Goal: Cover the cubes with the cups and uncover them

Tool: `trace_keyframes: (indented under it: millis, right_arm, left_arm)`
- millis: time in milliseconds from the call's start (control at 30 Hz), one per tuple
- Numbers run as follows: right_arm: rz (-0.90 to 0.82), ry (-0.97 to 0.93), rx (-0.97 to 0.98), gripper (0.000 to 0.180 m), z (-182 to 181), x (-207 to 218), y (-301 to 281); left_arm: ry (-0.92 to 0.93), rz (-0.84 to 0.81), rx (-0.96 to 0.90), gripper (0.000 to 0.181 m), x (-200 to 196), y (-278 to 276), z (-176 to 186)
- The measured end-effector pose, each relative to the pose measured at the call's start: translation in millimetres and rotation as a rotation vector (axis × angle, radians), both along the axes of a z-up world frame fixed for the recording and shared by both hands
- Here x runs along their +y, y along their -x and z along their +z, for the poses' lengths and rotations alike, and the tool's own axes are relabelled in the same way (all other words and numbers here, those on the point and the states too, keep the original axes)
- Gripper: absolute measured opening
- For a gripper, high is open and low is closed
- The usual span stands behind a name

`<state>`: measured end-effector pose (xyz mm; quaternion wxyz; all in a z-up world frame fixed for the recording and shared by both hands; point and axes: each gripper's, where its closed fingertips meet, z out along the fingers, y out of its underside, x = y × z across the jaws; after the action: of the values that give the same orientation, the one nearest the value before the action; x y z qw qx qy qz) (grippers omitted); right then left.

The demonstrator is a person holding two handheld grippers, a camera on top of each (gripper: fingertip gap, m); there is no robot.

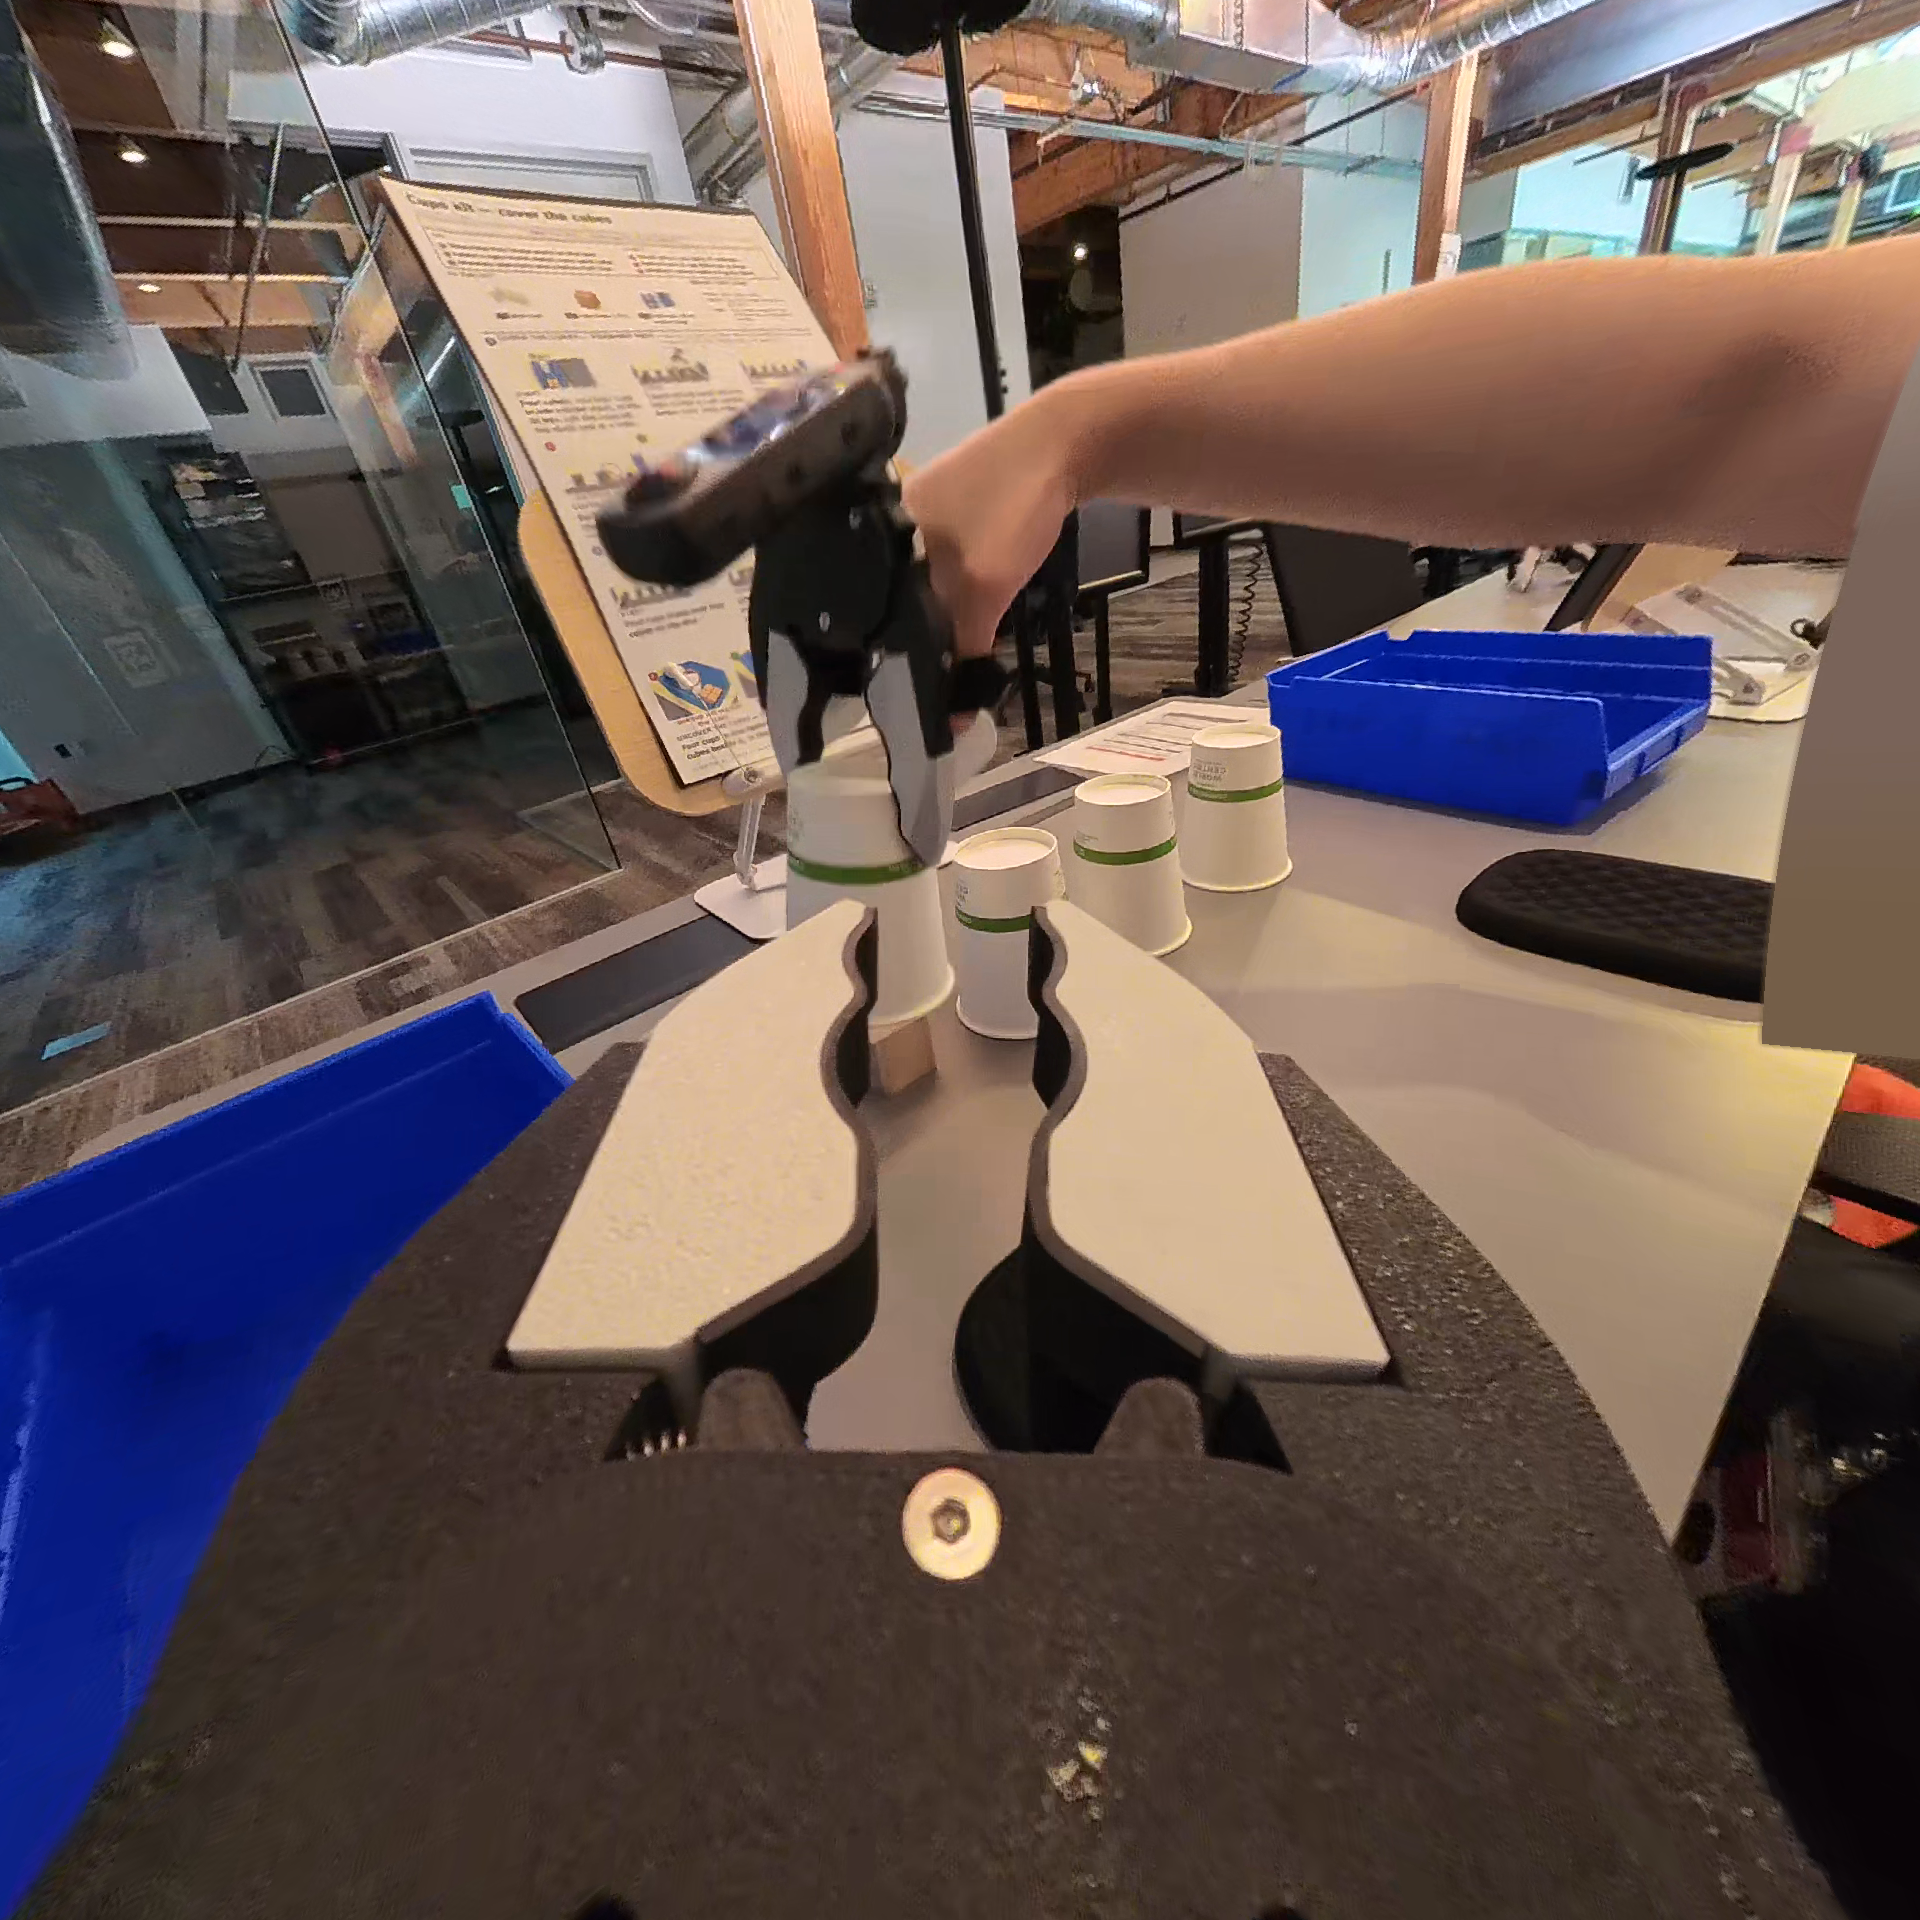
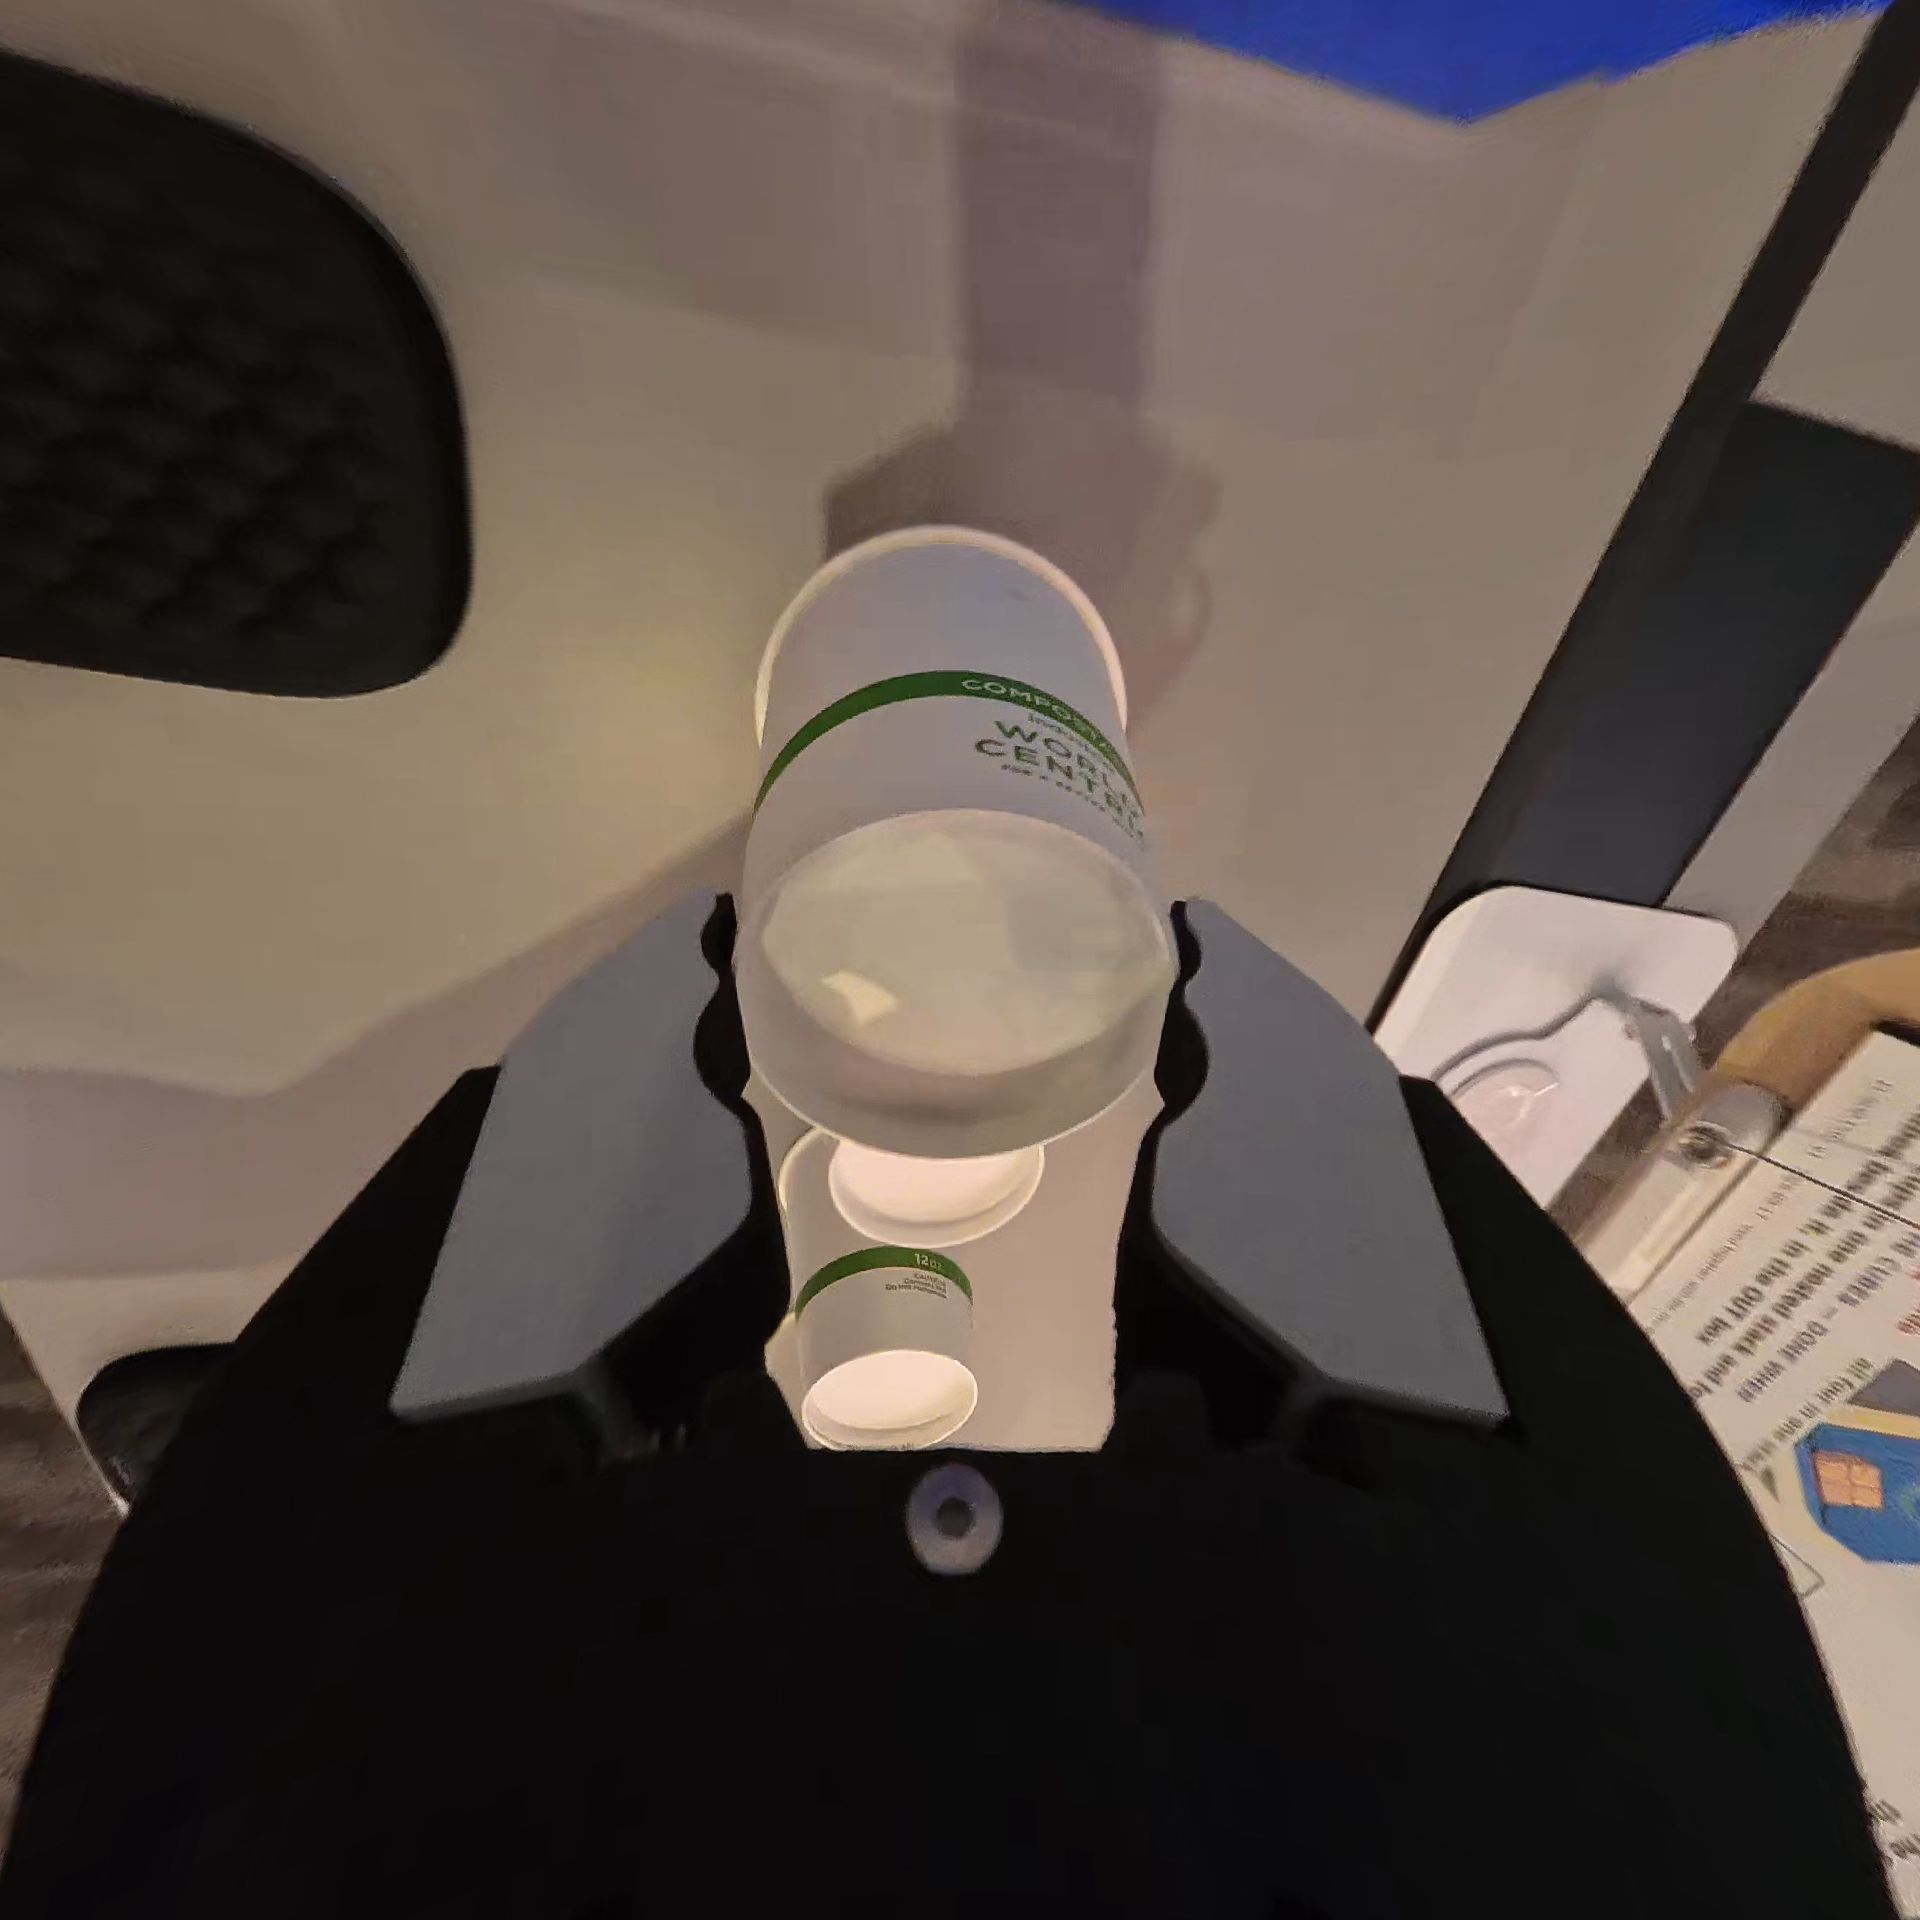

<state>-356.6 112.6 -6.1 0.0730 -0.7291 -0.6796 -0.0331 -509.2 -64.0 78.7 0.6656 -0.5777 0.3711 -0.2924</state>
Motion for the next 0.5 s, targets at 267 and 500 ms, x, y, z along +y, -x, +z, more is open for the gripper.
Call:
trace_keyframes:
  millis: [267,500]
  right_arm:
    - [-0.042,0.048,-0.116,0.077,-54,17,-8]
    - [-0.028,0.052,-0.12,0.077,-73,20,5]
  left_arm:
    - [-0.006,-0.022,-0.015,0.027,-8,7,-2]
    - [-0.002,-0.042,-0.027,0.025,-8,5,-3]
